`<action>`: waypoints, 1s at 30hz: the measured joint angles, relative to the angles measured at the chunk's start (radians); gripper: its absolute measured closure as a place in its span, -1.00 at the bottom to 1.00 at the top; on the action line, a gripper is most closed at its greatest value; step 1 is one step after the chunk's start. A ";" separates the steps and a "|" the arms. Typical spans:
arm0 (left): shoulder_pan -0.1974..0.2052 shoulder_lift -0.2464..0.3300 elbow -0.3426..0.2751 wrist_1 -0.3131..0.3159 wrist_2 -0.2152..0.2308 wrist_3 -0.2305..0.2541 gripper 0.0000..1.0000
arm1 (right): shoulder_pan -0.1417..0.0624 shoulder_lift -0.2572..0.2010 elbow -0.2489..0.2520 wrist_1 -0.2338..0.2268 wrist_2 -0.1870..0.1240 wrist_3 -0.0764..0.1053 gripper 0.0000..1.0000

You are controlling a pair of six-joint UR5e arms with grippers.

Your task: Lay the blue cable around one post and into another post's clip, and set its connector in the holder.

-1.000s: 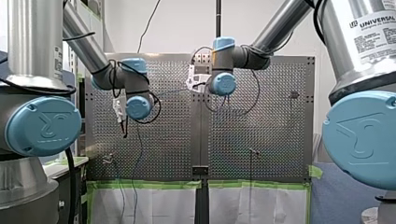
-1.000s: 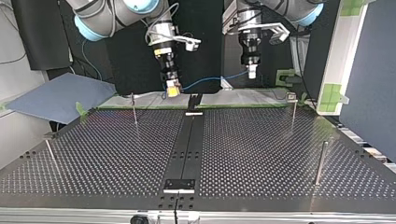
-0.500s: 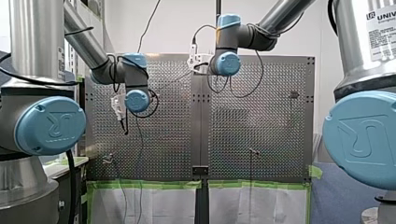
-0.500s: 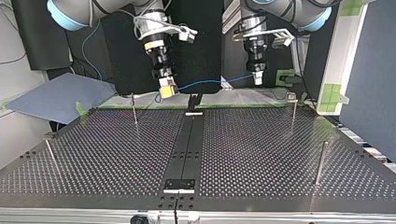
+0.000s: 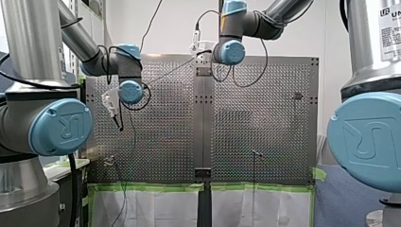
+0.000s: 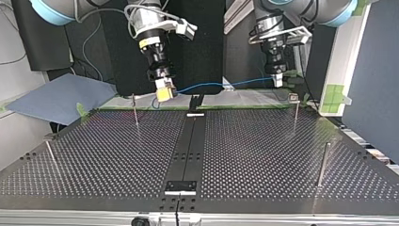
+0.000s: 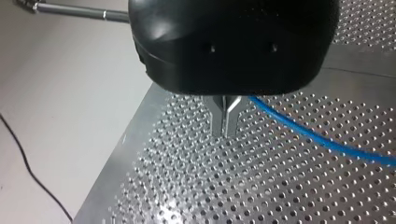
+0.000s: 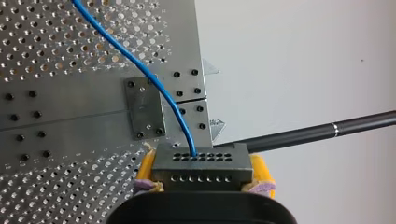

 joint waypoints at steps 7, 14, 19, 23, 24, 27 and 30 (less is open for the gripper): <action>0.014 0.012 0.019 -0.042 -0.001 -0.051 0.98 | 0.000 0.007 -0.004 -0.004 -0.015 0.000 1.00; 0.035 0.057 0.069 -0.091 -0.001 -0.058 0.98 | 0.003 0.014 -0.018 -0.001 -0.020 -0.001 1.00; 0.053 0.080 0.111 -0.133 -0.012 -0.058 0.98 | 0.006 0.018 -0.027 0.001 -0.021 -0.002 1.00; 0.069 0.084 0.144 -0.172 -0.037 -0.059 0.98 | 0.007 0.020 -0.035 0.003 -0.027 -0.002 1.00; 0.072 0.085 0.148 -0.180 -0.040 -0.059 0.98 | 0.007 0.020 -0.037 0.003 -0.029 -0.002 1.00; 0.082 0.086 0.159 -0.202 -0.046 -0.061 0.98 | 0.008 0.021 -0.046 0.007 -0.034 -0.003 1.00; 0.093 0.089 0.171 -0.214 -0.048 -0.062 0.98 | 0.009 0.023 -0.057 0.010 -0.040 -0.003 1.00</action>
